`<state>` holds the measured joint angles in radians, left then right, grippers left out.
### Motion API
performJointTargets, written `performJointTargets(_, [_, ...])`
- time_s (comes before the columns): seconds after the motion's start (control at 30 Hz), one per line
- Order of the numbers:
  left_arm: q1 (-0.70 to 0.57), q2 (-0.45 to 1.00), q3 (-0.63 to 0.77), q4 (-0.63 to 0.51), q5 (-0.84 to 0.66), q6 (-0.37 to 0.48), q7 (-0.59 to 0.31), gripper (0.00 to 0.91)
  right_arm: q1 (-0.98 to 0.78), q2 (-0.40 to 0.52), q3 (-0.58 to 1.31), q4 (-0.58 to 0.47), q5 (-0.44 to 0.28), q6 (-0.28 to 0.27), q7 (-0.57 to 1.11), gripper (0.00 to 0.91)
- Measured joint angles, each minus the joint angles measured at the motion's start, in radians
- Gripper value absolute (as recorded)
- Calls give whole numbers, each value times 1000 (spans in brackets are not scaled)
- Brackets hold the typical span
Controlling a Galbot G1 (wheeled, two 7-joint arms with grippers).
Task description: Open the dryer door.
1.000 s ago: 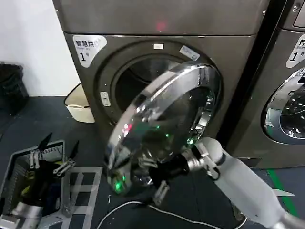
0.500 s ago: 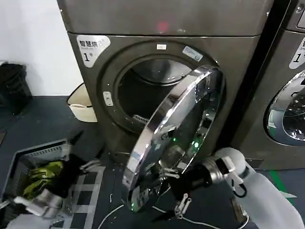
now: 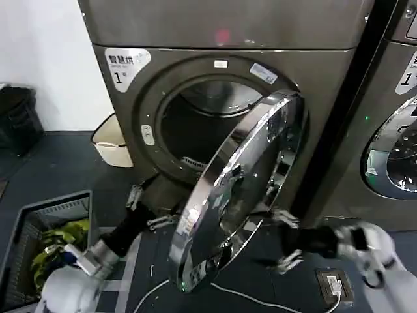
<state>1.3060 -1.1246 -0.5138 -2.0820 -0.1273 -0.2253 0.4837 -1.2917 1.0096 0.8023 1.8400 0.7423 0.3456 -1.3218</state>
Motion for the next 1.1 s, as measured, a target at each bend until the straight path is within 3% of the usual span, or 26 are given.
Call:
performJointTargets(0.1, [-22, 14, 43, 11, -5, -4, 6, 907, -122, 53, 151, 17, -54, 56, 119, 907])
performJointTargets(0.23, [-54, 25, 110, 17, -5, -11, 10, 907, -243, 126, 322, 15, -74, 115, 233, 907])
performJointTargets(0.37, [-86, 23, 169, 31, -1, -19, 12, 907, -295, 223, 489, -1, -180, 159, 414, 907])
performJointTargets(0.47, [-111, 19, 209, 42, -1, -21, 14, 907, -313, 288, 596, 0, -258, 126, 605, 907])
performJointTargets(0.63, [-160, 7, 276, 69, -1, -30, 16, 907, -326, 365, 758, 2, -419, 13, 964, 907])
performJointTargets(0.77, [-201, -10, 329, 100, 0, -41, 16, 907, -324, 400, 878, -58, -532, 0, 1129, 907])
performJointTargets(0.93, [-264, -43, 410, 149, 8, -41, 16, 907, -344, 392, 1022, -191, -601, 45, 1271, 907])
performJointTargets(1.1, [-339, -83, 502, 200, 20, -34, 15, 907, -371, 384, 1129, -276, -600, -84, 1431, 907])
